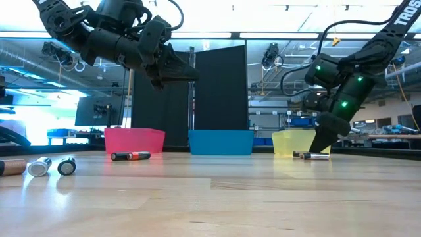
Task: Sort batteries
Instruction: Put the orange battery into the blue bin
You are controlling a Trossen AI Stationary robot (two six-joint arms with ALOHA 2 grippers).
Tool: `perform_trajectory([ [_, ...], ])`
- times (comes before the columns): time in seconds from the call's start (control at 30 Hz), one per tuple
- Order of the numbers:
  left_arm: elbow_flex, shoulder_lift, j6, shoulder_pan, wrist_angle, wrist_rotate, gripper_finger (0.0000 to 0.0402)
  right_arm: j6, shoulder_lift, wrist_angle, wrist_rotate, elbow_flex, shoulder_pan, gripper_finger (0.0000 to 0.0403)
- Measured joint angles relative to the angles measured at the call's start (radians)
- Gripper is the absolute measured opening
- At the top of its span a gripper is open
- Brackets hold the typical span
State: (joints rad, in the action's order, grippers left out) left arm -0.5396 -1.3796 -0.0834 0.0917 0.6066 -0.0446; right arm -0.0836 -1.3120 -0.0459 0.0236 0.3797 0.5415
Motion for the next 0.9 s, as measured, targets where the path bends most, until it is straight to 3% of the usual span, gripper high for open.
perform_trajectory([
  [0.5, 0.000, 0.010, 0.001, 0.000, 0.034, -0.010, 0.0064, 0.146, 0.176, -0.026, 0.003, 0.040, -0.138, 0.0057],
  [0.67, 0.000, 0.050, 0.005, 0.000, 0.027, -0.009, 0.0064, 0.171, 0.166, -0.015, -0.067, 0.200, -0.200, 0.0057],
  [0.9, 0.001, 0.112, 0.030, 0.000, -0.012, -0.009, 0.0064, 0.149, -0.065, -0.163, -0.115, 0.573, -0.178, 0.0057],
])
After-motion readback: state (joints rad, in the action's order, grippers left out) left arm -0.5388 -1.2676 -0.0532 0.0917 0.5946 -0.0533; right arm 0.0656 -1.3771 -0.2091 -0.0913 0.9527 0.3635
